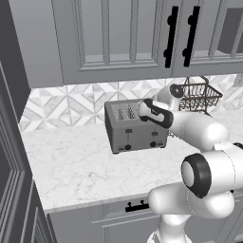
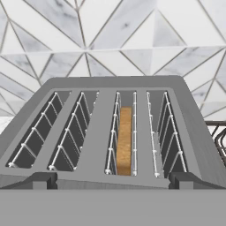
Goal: Start the toaster. Once the lever pops up, take the bread to the plate on the dining counter.
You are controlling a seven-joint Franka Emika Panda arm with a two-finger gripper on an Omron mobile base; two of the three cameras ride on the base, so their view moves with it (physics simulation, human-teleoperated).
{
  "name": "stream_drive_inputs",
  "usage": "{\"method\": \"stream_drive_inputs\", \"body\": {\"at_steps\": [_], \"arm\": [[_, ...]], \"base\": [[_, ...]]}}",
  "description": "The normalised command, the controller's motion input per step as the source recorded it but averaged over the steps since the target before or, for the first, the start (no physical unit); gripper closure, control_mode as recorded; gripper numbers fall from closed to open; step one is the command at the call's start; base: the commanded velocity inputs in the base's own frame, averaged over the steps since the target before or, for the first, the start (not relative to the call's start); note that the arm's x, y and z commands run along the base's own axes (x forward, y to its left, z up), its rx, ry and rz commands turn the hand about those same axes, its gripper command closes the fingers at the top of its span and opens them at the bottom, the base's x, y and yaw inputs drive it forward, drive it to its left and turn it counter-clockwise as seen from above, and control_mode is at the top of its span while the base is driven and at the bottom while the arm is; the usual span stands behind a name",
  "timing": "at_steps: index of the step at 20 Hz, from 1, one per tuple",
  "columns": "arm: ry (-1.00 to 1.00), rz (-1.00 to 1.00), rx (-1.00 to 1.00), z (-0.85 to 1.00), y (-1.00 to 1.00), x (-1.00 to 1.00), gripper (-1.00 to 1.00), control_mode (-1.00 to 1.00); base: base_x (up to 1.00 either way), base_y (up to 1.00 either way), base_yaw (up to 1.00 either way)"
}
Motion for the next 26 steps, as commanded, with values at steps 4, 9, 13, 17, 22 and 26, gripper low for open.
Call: {"method": "stream_drive_inputs", "body": {"at_steps": [4, 9, 13, 17, 22, 26], "arm": [[0.0, 0.0, 0.0, 0.0, 0.0, 0.0, -1.0, -1.0], [0.0, 0.0, 0.0, 0.0, 0.0, 0.0, -1.0, -1.0], [0.0, 0.0, 0.0, 0.0, 0.0, 0.0, -1.0, -1.0], [0.0, 0.0, 0.0, 0.0, 0.0, 0.0, -1.0, -1.0], [0.0, 0.0, 0.0, 0.0, 0.0, 0.0, -1.0, -1.0], [0.0, 0.0, 0.0, 0.0, 0.0, 0.0, -1.0, -1.0]], "base": [[0.0, 0.0, 0.0], [0.0, 0.0, 0.0], [0.0, 0.0, 0.0], [0.0, 0.0, 0.0], [0.0, 0.0, 0.0], [0.0, 0.0, 0.0]]}}
